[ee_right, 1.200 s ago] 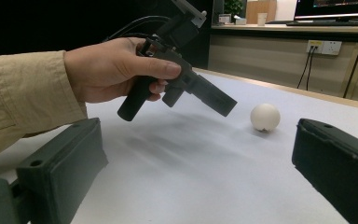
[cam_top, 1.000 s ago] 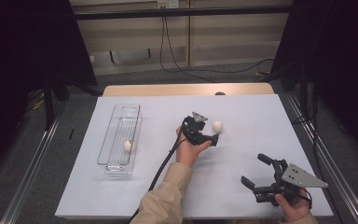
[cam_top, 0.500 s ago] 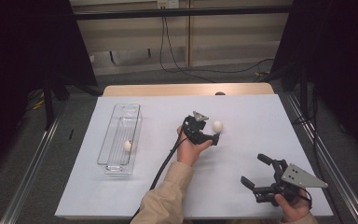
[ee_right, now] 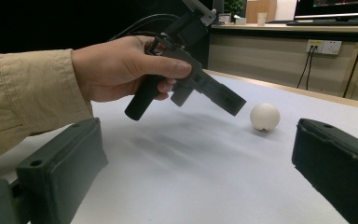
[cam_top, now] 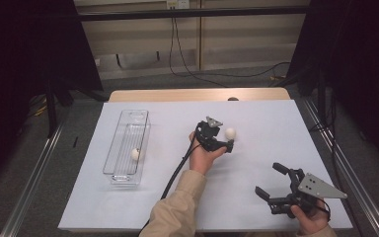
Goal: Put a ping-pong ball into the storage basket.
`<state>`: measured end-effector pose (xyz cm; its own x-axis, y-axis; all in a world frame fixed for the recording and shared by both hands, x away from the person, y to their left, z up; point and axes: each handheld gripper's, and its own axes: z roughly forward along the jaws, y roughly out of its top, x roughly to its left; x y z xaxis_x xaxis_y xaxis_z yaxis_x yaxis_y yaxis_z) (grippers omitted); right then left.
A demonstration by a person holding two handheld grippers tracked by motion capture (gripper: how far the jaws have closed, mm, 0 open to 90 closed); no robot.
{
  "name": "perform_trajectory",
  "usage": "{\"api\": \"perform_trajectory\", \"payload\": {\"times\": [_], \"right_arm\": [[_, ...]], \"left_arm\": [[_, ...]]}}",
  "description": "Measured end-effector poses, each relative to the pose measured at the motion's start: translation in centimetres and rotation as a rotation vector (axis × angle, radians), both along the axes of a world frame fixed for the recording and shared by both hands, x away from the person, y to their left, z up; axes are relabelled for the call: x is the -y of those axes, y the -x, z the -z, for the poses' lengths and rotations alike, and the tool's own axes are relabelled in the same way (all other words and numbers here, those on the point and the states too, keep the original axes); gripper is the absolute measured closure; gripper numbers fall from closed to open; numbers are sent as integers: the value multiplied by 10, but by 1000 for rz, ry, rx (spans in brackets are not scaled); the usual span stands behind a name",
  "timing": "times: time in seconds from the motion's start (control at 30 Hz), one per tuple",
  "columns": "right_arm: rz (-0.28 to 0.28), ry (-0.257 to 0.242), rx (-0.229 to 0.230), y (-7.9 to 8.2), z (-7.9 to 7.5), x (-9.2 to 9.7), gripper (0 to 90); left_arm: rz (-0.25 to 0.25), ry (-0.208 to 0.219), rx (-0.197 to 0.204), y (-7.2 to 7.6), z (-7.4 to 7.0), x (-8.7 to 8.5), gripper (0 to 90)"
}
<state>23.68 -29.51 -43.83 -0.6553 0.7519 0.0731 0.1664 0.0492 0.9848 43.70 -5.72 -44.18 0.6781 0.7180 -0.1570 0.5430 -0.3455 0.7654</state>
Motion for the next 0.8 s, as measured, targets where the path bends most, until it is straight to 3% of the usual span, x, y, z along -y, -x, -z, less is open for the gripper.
{"api": "perform_trajectory", "payload": {"times": [0.8], "right_arm": [[5, -1, 4, 0, 0, 1, 16]], "left_arm": [[5, -10, 6, -3, 4, 6, 105]]}}
